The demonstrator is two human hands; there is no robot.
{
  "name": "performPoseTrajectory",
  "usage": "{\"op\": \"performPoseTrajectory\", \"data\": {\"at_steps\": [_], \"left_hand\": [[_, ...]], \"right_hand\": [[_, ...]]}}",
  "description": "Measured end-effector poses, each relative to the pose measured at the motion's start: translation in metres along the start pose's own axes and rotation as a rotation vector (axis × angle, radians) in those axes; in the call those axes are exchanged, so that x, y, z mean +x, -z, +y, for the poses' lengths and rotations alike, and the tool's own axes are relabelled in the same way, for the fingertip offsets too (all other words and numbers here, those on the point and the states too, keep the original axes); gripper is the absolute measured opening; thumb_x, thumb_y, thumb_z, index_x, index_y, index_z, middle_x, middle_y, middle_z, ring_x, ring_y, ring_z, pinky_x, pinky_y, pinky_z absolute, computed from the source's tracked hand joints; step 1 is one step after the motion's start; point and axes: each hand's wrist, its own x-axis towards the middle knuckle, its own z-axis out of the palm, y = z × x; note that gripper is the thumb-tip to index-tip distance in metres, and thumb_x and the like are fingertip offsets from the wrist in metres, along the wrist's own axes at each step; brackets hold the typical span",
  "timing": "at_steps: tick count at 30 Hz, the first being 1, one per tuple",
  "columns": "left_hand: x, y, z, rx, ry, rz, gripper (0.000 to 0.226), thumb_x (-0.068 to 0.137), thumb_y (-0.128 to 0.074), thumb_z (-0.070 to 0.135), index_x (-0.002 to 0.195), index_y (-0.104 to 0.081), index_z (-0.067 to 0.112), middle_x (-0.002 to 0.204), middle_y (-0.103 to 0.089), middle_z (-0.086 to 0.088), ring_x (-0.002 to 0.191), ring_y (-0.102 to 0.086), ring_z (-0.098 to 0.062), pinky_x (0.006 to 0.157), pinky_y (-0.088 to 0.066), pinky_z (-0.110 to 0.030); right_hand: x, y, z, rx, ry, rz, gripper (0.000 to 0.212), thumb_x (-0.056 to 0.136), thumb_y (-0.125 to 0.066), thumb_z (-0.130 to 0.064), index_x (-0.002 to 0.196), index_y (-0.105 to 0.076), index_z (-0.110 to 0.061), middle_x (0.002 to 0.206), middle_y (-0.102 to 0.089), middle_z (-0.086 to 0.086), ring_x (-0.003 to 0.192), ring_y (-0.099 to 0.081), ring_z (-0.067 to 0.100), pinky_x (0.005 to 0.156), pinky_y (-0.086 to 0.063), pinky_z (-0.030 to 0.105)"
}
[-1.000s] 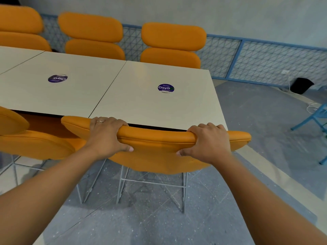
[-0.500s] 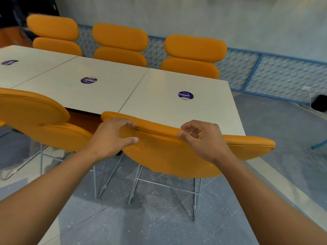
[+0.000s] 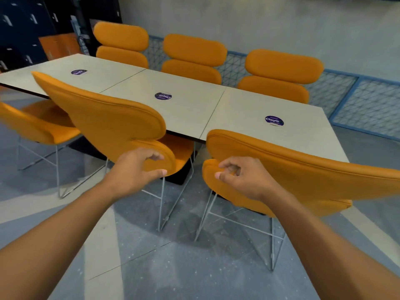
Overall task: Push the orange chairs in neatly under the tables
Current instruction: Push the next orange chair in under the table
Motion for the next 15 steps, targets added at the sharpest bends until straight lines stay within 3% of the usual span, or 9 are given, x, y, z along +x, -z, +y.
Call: {"op": "performPoseTrajectory", "data": {"at_steps": [5, 8, 12, 15], "left_hand": [[-0.019, 0.04, -0.046, 0.031, 0.023, 0.01, 0.043, 0.08, -0.074, 0.038, 0.119, -0.064, 0.023, 0.123, -0.061, 0.003, 0.107, -0.052, -0.006, 0.081, -0.039, -0.014], [-0.02, 0.055, -0.065, 0.042, 0.027, 0.027, 0.042, 0.08, -0.074, 0.038, 0.119, -0.063, 0.024, 0.123, -0.061, 0.003, 0.102, -0.051, -0.005, 0.069, -0.035, -0.005], [-0.013, 0.074, -0.09, 0.036, 0.044, 0.046, 0.042, 0.081, -0.073, 0.038, 0.119, -0.063, 0.025, 0.123, -0.061, 0.003, 0.101, -0.054, -0.009, 0.073, -0.036, -0.013], [0.001, 0.085, -0.104, 0.039, 0.035, 0.055, 0.042, 0.081, -0.073, 0.037, 0.12, -0.062, 0.026, 0.123, -0.06, 0.003, 0.105, -0.05, -0.006, 0.079, -0.037, -0.017]], "right_hand": [[0.019, -0.036, -0.055, -0.008, 0.041, -0.019, 0.032, 0.092, -0.069, -0.045, 0.117, -0.071, -0.025, 0.094, -0.068, -0.015, 0.076, -0.053, -0.003, 0.074, -0.041, 0.026], [0.033, -0.048, -0.078, -0.025, 0.051, -0.021, 0.03, 0.091, -0.069, -0.046, 0.115, -0.07, -0.03, 0.095, -0.069, -0.016, 0.086, -0.058, 0.002, 0.077, -0.046, 0.028], [0.061, -0.063, -0.106, -0.036, 0.072, -0.027, 0.031, 0.09, -0.07, -0.046, 0.116, -0.069, -0.029, 0.095, -0.069, -0.017, 0.091, -0.061, 0.004, 0.085, -0.05, 0.031], [0.082, -0.073, -0.117, -0.038, 0.088, -0.001, 0.034, 0.09, -0.07, -0.047, 0.119, -0.069, -0.029, 0.108, -0.07, -0.015, 0.101, -0.064, 0.008, 0.091, -0.053, 0.035]]}}
